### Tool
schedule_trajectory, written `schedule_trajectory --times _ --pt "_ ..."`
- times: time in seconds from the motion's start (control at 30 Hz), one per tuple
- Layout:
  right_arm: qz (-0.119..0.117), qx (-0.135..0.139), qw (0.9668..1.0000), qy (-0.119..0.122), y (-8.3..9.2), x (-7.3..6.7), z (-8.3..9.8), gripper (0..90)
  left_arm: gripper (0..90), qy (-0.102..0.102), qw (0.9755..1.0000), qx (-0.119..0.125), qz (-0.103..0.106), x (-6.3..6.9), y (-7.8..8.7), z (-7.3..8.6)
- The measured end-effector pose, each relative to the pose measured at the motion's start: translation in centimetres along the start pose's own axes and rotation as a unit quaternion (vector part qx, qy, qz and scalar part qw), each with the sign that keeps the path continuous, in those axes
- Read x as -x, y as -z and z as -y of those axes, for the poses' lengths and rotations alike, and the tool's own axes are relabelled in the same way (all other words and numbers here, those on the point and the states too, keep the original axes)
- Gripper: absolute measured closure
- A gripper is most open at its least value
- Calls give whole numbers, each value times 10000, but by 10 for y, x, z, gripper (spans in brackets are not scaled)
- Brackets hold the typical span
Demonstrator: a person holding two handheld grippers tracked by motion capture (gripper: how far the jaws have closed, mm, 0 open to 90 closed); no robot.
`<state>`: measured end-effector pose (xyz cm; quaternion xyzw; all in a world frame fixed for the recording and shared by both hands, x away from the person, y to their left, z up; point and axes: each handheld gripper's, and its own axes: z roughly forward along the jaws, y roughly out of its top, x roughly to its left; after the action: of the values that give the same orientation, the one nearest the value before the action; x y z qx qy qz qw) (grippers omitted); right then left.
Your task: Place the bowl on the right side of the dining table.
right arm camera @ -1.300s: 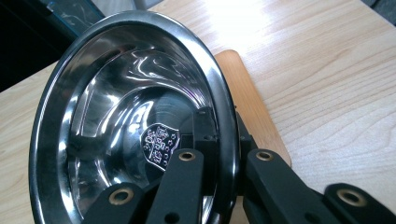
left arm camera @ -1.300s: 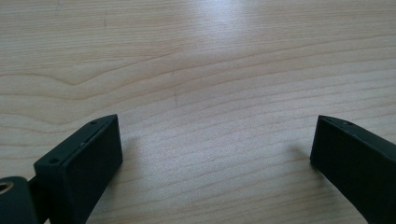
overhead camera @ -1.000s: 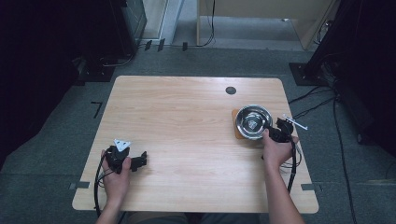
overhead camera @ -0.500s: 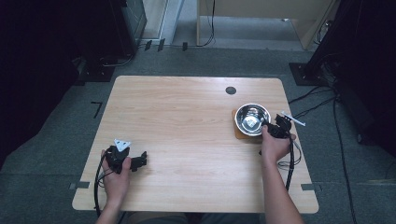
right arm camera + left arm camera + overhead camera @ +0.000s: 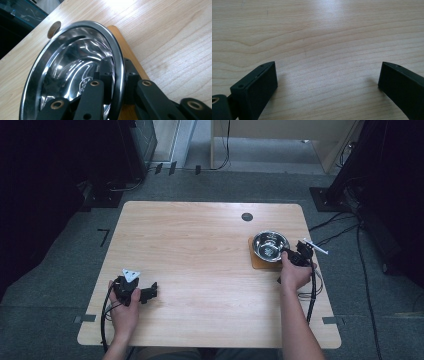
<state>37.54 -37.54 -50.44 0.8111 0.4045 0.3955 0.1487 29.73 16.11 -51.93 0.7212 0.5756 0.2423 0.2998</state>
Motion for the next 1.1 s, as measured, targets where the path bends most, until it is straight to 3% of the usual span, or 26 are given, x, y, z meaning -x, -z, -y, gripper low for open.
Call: schedule_trajectory --times 0.33,0.47,0.5,0.53,0.6,0.73,1.1 --pt "-140 -92 9999 -37 2 1 2 780 20 0 10000 0 0 0 0 0" --pt "-203 -52 9998 70 6 1 3 726 20 -2 10000 1 -1 0 0 0" --pt "-188 20 9996 232 9 0 3 693 20 0 10000 1 -1 0 0 0" --pt "-188 20 9996 232 9 0 3 693 20 0 10000 1 -1 0 0 0" --pt "-120 181 9980 586 13 0 6 636 20 -1 10000 0 1 0 0 0" --pt "-60 256 9958 875 17 -1 7 579 20 2 10000 1 0 0 0 0" --pt "-143 382 9908 1292 30 2 11 415 20 -2 10000 0 -1 0 0 0"
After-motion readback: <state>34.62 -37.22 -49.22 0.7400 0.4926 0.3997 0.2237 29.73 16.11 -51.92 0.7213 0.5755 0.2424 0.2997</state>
